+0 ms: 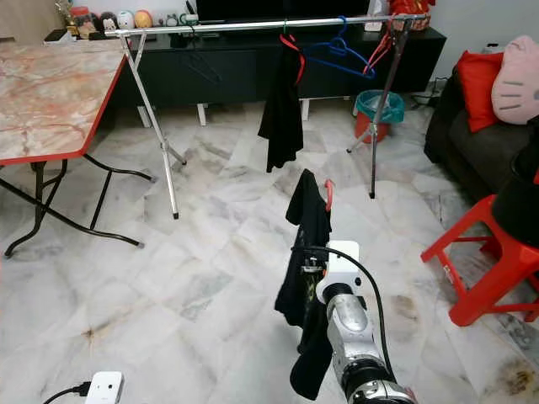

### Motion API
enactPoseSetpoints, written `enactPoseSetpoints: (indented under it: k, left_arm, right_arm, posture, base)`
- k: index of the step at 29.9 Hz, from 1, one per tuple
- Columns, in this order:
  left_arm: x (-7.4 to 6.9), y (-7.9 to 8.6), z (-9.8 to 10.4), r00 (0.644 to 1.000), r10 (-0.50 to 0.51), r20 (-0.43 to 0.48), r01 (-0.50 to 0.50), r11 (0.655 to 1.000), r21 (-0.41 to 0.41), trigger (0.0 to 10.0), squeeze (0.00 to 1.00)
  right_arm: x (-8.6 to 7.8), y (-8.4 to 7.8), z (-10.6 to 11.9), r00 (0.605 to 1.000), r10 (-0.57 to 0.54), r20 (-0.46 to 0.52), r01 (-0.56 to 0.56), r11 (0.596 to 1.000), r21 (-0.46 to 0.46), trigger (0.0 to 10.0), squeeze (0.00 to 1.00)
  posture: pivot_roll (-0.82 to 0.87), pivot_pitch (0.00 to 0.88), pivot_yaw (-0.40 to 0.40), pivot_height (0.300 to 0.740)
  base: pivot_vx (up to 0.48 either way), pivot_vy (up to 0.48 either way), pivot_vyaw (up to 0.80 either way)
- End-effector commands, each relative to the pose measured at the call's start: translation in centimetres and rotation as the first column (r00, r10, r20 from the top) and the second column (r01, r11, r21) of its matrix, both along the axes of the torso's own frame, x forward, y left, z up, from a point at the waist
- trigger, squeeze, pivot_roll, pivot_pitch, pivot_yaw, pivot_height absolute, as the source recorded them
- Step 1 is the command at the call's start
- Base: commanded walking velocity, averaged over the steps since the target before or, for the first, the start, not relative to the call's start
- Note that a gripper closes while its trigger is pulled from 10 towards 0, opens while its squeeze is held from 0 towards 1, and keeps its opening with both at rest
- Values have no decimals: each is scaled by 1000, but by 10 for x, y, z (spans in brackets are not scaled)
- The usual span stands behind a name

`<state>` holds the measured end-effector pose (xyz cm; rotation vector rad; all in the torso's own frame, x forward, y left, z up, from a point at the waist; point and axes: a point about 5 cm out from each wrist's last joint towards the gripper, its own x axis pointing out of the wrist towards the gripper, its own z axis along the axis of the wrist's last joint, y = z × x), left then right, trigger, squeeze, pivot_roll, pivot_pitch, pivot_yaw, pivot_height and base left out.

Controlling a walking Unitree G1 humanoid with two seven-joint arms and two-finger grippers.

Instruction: Hang hanger

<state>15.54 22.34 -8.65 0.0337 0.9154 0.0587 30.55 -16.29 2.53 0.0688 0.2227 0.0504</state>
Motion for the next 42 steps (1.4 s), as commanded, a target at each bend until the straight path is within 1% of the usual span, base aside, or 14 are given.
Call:
enactPoseSetpoints:
  k: [1,3,5,7,8,12,16,18,20,28,29,32,35,42]
  left_arm:
    - [-10,0,-5,999,18,-35,-18,1000,2,10000,0]
    - [-11,-3,-5,999,17,-36,-17,1000,0,10000,0]
    - [-18,-13,-9,999,11,-45,-12,1000,-7,10000,0]
    - [-19,-14,-10,999,11,-47,-12,1000,-8,10000,0]
    - [-25,-17,-12,999,9,-52,-10,1000,-9,10000,0]
    - [-39,-18,-16,998,6,-57,-6,1000,-4,10000,0]
    - [-46,-25,-18,998,-6,-58,6,1000,-7,10000,0]
    - [-45,-25,-17,999,-7,-53,7,1000,-6,10000,0]
    - [-38,-21,-15,999,-7,-47,7,1000,-2,10000,0]
    - [-32,-17,-13,999,-9,-35,9,1000,2,10000,0]
    - [-25,-14,-10,1000,-9,-19,9,1000,3,10000,0]
    - [-11,-9,-5,1000,-13,9,13,1000,5,10000,0]
    - [-2,-4,-1,1000,-12,17,11,1000,7,10000,0]
    - [4,0,2,1000,-6,17,6,1000,6,10000,0]
  right_arm:
    - [5,8,8,999,26,40,-26,1000,-3,10000,0]
    - [5,8,8,999,26,39,-26,1000,-2,10000,0]
    - [5,8,7,999,18,38,-18,1000,11,10000,0]
    - [5,8,7,999,18,37,-18,1000,12,10000,0]
    - [5,7,7,999,12,35,-13,1000,17,10000,0]
    - [5,7,7,999,10,36,-11,1000,20,10000,0]
    - [5,8,7,999,12,36,-13,1000,22,10000,0]
    - [5,8,7,999,11,37,-12,1000,25,10000,0]
    - [5,8,7,999,12,36,-12,1000,24,10000,0]
    - [5,9,7,999,12,35,-13,1000,26,10000,0]
    - [5,9,7,999,12,35,-13,1000,26,10000,0]
    - [5,9,7,999,12,35,-13,1000,26,10000,0]
    - [5,9,7,999,10,35,-11,1000,28,10000,0]
    - [6,8,8,999,7,37,-8,1000,29,10000,0]
  posture:
    - [6,28,-16,740]
    - [8,29,-16,740]
    - [9,29,-15,740]
    - [9,29,-15,740]
    - [8,29,-13,740]
    - [8,30,-13,740]
    - [9,29,-12,740]
    - [9,29,-12,740]
    - [9,29,-12,740]
    - [11,30,-12,740]
    - [12,30,-11,740]
    - [11,30,-10,740]
    - [11,31,-11,740]
    - [11,31,-11,740]
  base:
    - [0,274,413]
    - [0,274,413]
    - [0,300,0]
    - [0,300,0]
    - [0,345,0]
    - [0,219,0]
    - [0,0,0]
    - [0,0,0]
    - [0,0,0]
    - [0,0,0]
    - [0,0,0]
    - [0,0,0]
    - [0,0,0]
    - [0,0,0]
